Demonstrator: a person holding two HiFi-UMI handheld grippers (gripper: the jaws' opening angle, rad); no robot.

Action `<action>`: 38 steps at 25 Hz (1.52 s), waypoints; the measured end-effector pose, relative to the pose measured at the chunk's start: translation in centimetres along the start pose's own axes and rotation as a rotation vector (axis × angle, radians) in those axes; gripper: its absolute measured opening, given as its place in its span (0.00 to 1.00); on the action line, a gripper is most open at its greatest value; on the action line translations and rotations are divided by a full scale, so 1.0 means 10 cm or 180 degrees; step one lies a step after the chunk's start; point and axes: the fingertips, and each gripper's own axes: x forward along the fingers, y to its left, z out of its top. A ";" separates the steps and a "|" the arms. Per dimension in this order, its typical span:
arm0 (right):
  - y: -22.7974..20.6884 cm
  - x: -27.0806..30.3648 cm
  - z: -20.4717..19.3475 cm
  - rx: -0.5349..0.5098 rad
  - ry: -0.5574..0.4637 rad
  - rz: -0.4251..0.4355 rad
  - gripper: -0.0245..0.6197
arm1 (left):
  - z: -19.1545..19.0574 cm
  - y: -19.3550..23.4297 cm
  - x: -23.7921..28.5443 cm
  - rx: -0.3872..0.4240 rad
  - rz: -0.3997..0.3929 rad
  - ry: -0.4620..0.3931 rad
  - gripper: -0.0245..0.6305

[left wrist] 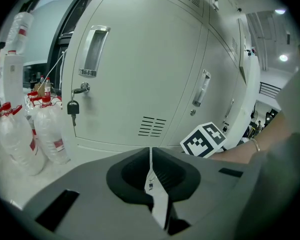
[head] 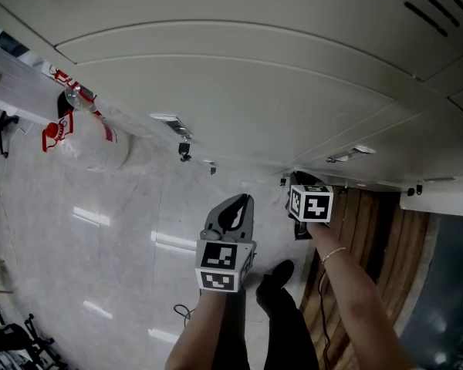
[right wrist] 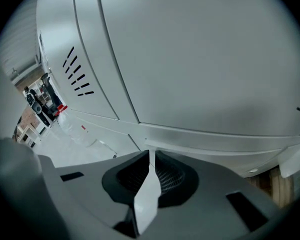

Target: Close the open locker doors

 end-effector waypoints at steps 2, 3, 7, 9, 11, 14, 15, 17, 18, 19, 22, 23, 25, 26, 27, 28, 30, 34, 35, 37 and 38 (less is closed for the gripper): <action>0.00 0.02 0.04 -0.0019 0.0006 -0.0007 0.10 | 0.01 0.00 0.00 -0.0001 -0.0006 -0.0004 0.07; 0.01 0.03 0.04 -0.0027 0.0027 -0.0001 0.11 | 0.01 0.01 0.00 0.0006 -0.0004 -0.0013 0.07; 0.06 0.05 0.04 -0.0076 0.0084 0.0026 0.14 | 0.03 0.01 0.01 0.0023 -0.0008 -0.0020 0.07; 0.08 0.03 0.04 -0.0069 0.0063 0.0039 0.15 | 0.04 0.01 0.00 0.0031 -0.0019 -0.0019 0.07; 0.11 -0.01 0.03 -0.0048 0.0051 0.0050 0.16 | 0.04 0.01 -0.01 0.0036 -0.0032 -0.0016 0.07; 0.12 -0.11 0.01 0.0005 0.0012 0.0068 0.14 | 0.05 -0.01 -0.02 0.0048 -0.0053 -0.0015 0.07; 0.12 -0.17 0.01 0.0029 -0.0015 0.0083 0.14 | 0.06 -0.03 -0.03 0.0056 -0.0064 -0.0014 0.07; 0.15 -0.31 0.02 0.0037 -0.0078 0.0119 0.12 | 0.07 -0.07 -0.07 0.0081 -0.0088 -0.0002 0.07; 0.16 -0.39 0.01 0.0021 -0.0104 0.0131 0.11 | 0.07 -0.09 -0.10 0.0094 -0.0098 0.0005 0.07; 0.18 -0.46 0.01 0.0003 -0.0128 0.0139 0.11 | 0.07 -0.10 -0.12 0.0107 -0.0106 0.0011 0.07; 0.22 -0.71 0.01 0.0013 -0.0212 0.0140 0.09 | 0.11 -0.16 -0.19 0.0132 -0.0142 0.0014 0.07; 0.23 -0.80 0.01 0.0048 -0.0243 0.0139 0.08 | 0.12 -0.18 -0.22 0.0143 -0.0161 0.0017 0.07; 0.27 -0.97 0.00 0.0115 -0.0294 0.0153 0.07 | 0.15 -0.23 -0.28 0.0194 -0.0192 0.0019 0.07; 0.30 -1.05 -0.01 0.0130 -0.0317 0.0163 0.07 | 0.18 -0.25 -0.32 0.0222 -0.0205 0.0016 0.07; 0.32 -1.13 -0.01 0.0136 -0.0344 0.0172 0.06 | 0.20 -0.28 -0.35 0.0244 -0.0220 0.0011 0.07; 0.35 -1.22 -0.01 0.0145 -0.0377 0.0180 0.06 | 0.23 -0.31 -0.39 0.0262 -0.0237 0.0005 0.07; 0.38 -1.40 0.00 0.0200 -0.0454 0.0191 0.05 | 0.27 -0.37 -0.47 0.0301 -0.0277 -0.0004 0.07; 0.42 -1.77 0.03 0.0301 -0.0600 0.0170 0.05 | 0.37 -0.50 -0.60 0.0390 -0.0330 -0.0035 0.07; 0.43 -1.87 0.03 0.0304 -0.0634 0.0153 0.05 | 0.38 -0.53 -0.64 0.0412 -0.0344 -0.0030 0.07; 0.44 -2.06 0.01 0.0330 -0.0699 0.0120 0.05 | 0.39 -0.59 -0.72 0.0453 -0.0375 -0.0019 0.07; 0.44 -2.15 0.00 0.0361 -0.0730 0.0113 0.05 | 0.41 -0.62 -0.77 0.0470 -0.0388 -0.0021 0.07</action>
